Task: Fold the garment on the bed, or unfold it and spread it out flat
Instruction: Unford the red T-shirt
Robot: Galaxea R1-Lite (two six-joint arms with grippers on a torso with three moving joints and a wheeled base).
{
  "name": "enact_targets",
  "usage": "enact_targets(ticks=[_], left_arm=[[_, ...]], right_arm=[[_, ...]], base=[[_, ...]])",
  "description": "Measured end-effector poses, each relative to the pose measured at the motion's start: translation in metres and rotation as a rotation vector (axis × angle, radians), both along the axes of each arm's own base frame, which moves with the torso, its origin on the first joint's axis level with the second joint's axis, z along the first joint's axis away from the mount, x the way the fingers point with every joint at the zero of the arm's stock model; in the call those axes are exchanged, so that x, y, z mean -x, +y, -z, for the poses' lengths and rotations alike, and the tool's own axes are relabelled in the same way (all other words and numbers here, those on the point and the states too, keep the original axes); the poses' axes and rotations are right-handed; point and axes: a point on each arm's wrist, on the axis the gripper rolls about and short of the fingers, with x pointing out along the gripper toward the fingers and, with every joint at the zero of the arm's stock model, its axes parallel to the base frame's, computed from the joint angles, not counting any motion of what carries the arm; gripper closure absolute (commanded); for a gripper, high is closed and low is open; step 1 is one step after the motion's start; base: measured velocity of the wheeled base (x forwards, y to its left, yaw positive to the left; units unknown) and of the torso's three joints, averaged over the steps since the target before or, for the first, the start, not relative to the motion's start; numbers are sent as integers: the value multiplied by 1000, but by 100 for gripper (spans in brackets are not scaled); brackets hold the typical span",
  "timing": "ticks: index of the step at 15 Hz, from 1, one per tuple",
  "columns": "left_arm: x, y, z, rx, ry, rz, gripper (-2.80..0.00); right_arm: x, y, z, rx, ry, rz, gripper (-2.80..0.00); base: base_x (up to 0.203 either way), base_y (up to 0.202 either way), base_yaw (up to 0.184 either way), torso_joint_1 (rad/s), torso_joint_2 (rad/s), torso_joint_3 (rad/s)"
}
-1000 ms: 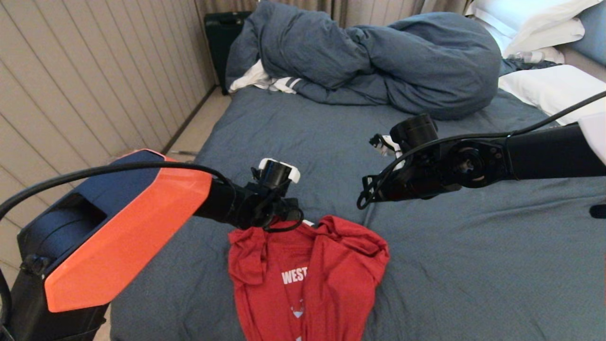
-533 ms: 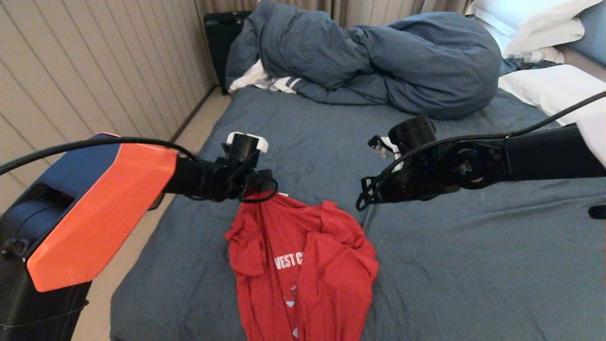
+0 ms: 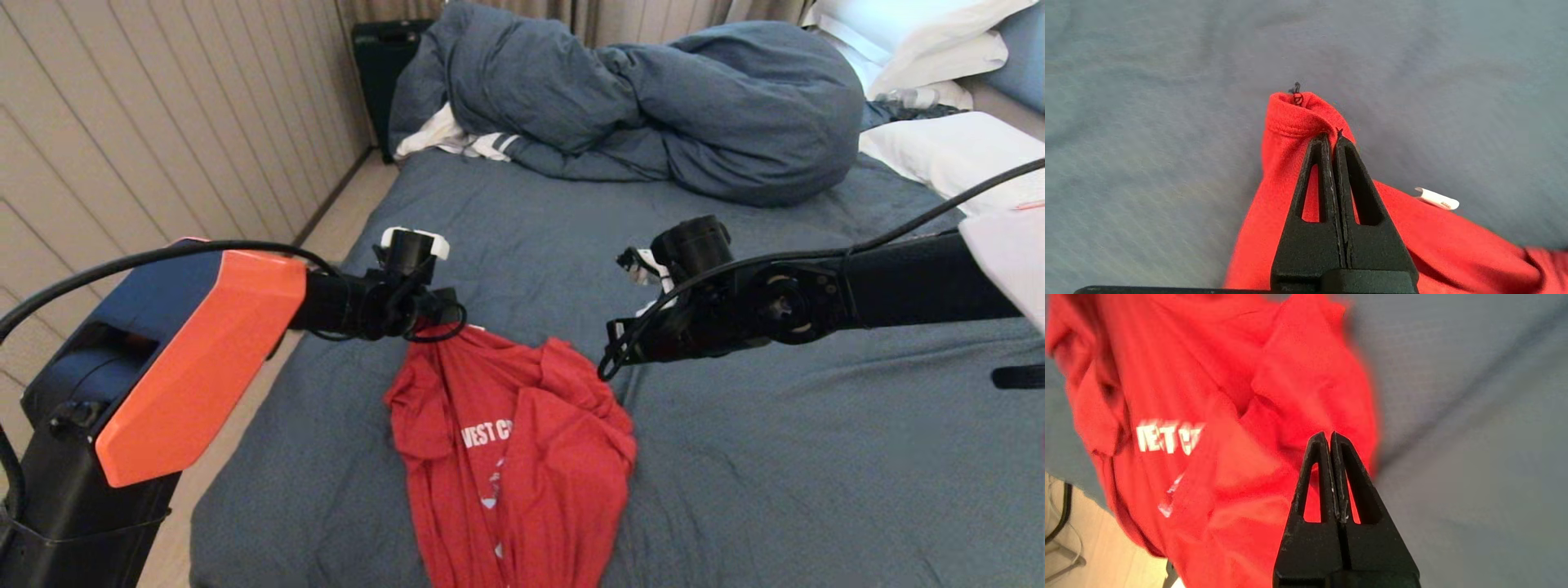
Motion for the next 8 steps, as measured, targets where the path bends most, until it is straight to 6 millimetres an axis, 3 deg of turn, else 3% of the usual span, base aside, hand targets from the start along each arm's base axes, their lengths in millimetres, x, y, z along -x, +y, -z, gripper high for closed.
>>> enact_targets(ticks=[6,8], left_arm=[[-5,4,7,-4,17,-10,0],[-4,5,9,-4,22,-11,0]], right_arm=[[19,87,42,76,-47,-104,0],[20,107,53,92,-50,-128,0]], base=[[0,0,0,0,0,0],[0,0,0,0,0,0]])
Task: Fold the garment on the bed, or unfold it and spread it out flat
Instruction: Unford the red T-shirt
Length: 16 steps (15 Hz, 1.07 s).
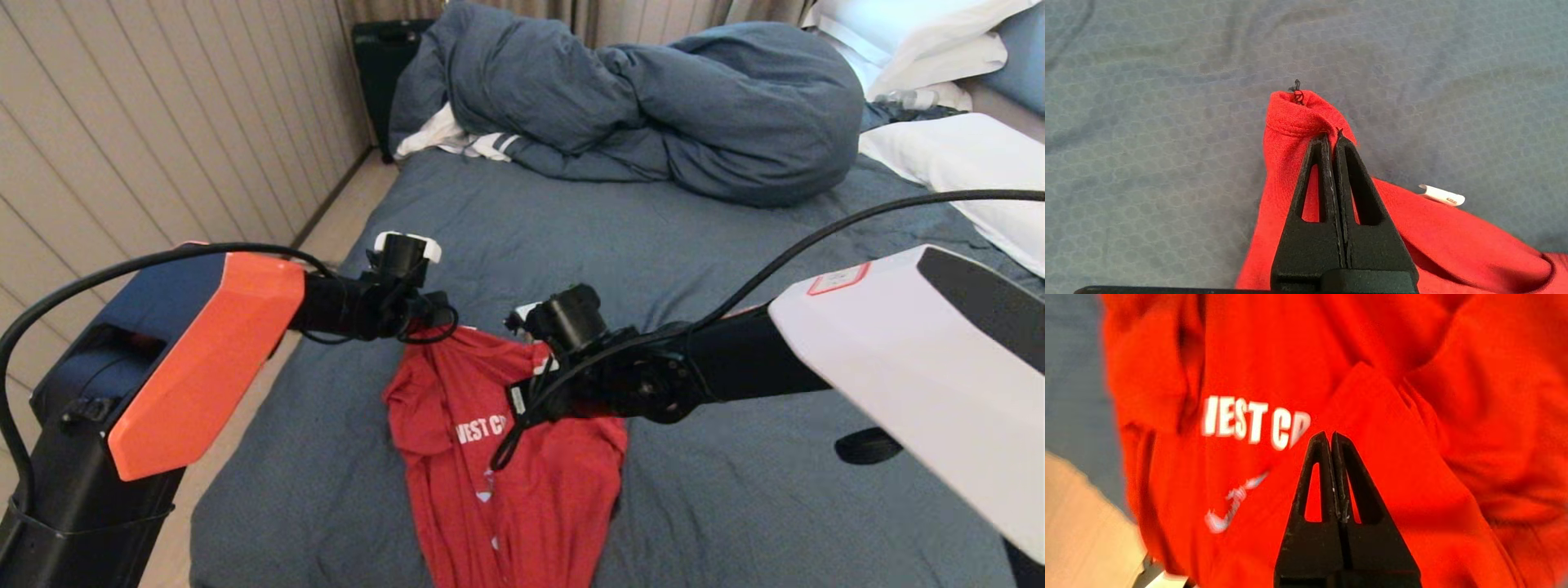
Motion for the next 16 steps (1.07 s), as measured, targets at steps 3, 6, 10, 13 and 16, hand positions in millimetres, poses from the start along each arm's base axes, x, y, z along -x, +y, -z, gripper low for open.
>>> enact_targets(ticks=[3,6,10,13,16], left_arm=[[1,-1,0,0,2,4,0],[1,-1,0,2,3,3,0],[1,-1,-1,2,2,3,0],[2,-1,-3,4,-3,4,0],[2,-1,-3,2,-4,3,0]], right_arm=[[-3,20,23,43,5,-4,0],[-5,20,50,109,36,-17,0],[6,10,77,164,90,-17,0],[28,-14,93,198,121,-8,0],[59,-49,98,221,147,7,0]], base=[[0,0,0,0,0,0],[0,0,0,0,0,0],[0,0,0,0,0,0],[0,0,0,0,0,0],[0,0,0,0,0,0]])
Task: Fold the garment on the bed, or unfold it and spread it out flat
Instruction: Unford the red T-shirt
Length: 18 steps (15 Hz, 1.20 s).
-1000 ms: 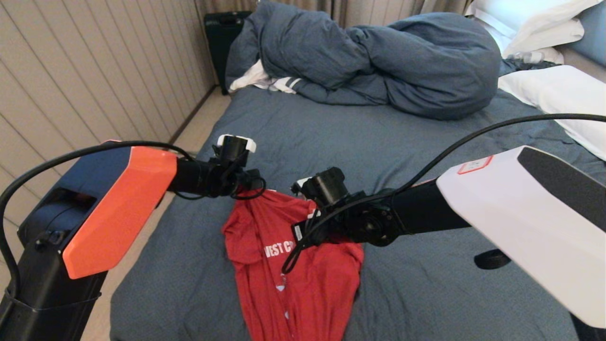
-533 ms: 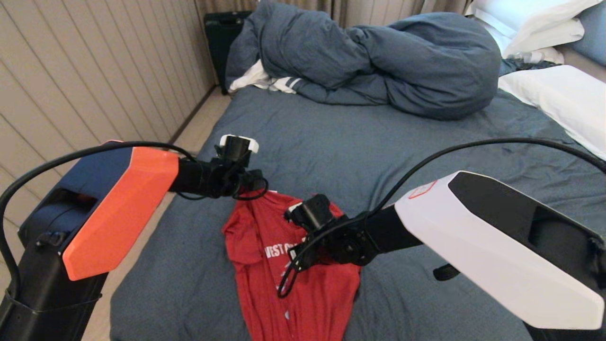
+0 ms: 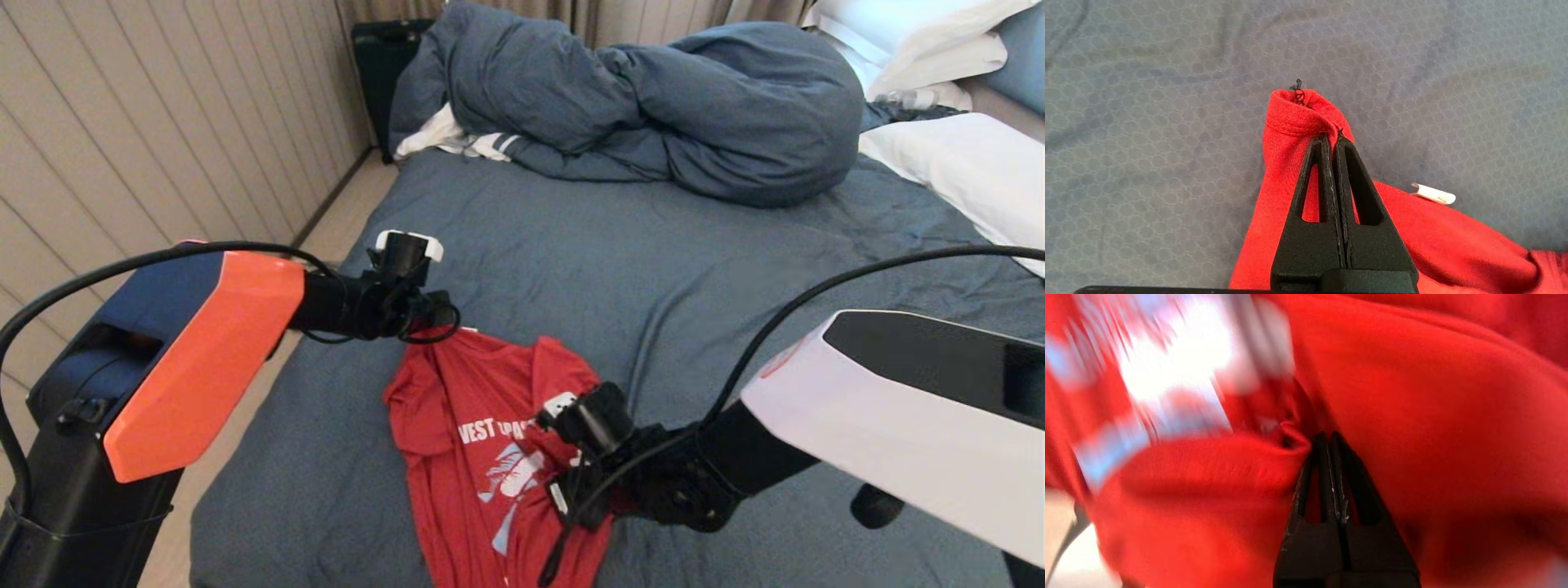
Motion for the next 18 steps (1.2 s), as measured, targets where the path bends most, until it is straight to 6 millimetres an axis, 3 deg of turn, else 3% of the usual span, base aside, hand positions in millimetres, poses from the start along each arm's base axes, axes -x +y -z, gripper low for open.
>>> enact_targets(ticks=[10,12,15,18], left_arm=[[0,0,-1,1,-4,-1,0],[0,-1,-2,1,-5,1,0],[0,0,-2,2,-3,-1,0],[1,0,-3,3,-3,0,0]], right_arm=[[130,-122,3,51,57,45,0],[131,-128,-2,-8,-15,68,0],[117,-121,-13,-76,-109,76,0],[85,-99,-33,-150,-211,74,0]], base=[[0,0,0,0,0,0],[0,0,0,0,0,0],[0,0,0,0,0,0],[0,0,0,0,0,0]])
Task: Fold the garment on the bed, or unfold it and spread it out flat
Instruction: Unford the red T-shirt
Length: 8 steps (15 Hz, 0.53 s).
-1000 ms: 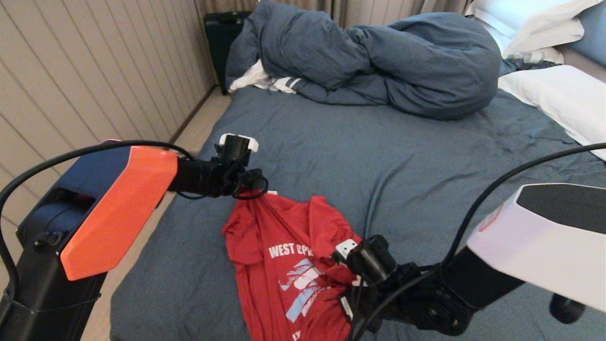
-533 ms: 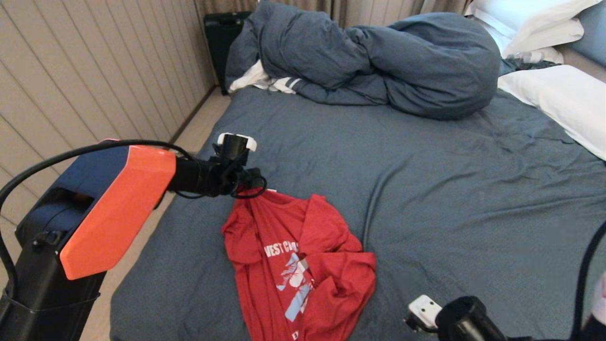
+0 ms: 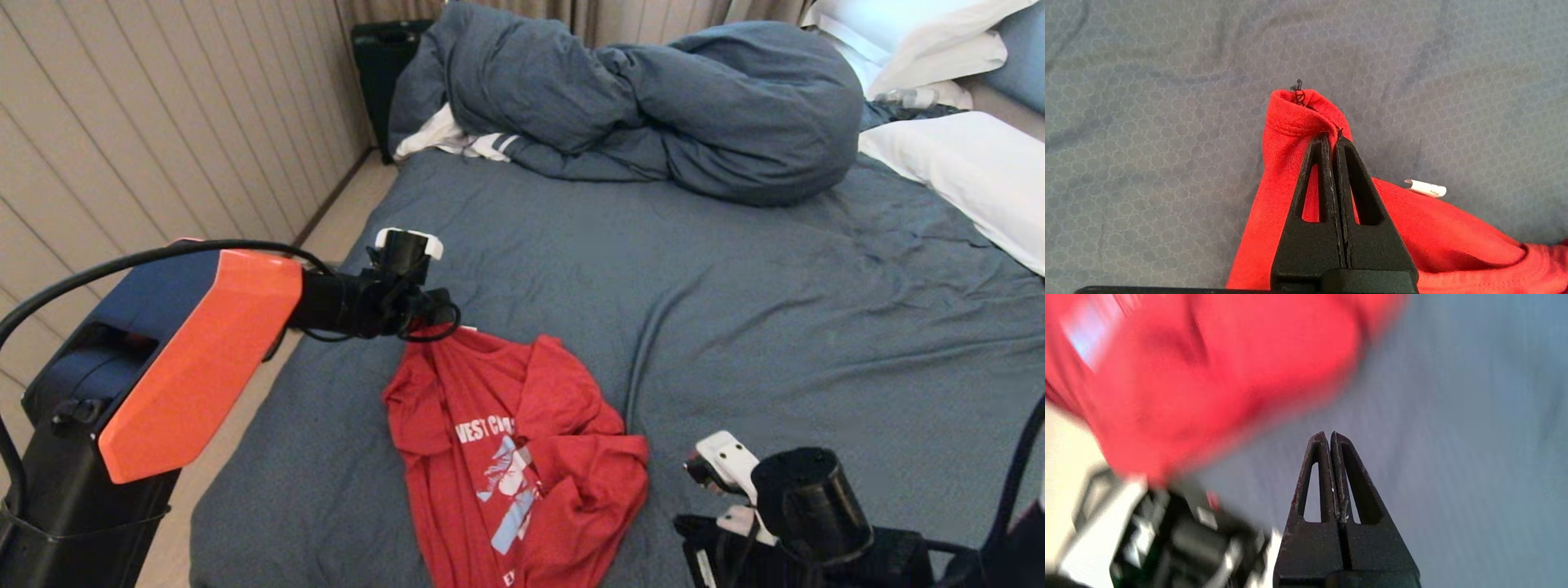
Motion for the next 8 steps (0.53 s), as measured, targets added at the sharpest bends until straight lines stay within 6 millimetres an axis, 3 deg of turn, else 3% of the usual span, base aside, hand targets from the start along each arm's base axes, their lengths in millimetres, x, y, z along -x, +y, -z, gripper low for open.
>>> enact_targets(ticks=[4,5,8], left_arm=[[2,0,-2,1,0,1,0],[2,0,-3,2,-1,1,0],[2,0,-3,2,-2,2,0]], right_arm=[[-46,38,-37,-52,-78,-17,-10],[-55,49,-45,-57,-87,-29,-280],[-75,82,-47,-58,-89,-76,-280]], base=[[0,0,0,0,0,0],[0,0,0,0,0,0],[0,0,0,0,0,0]])
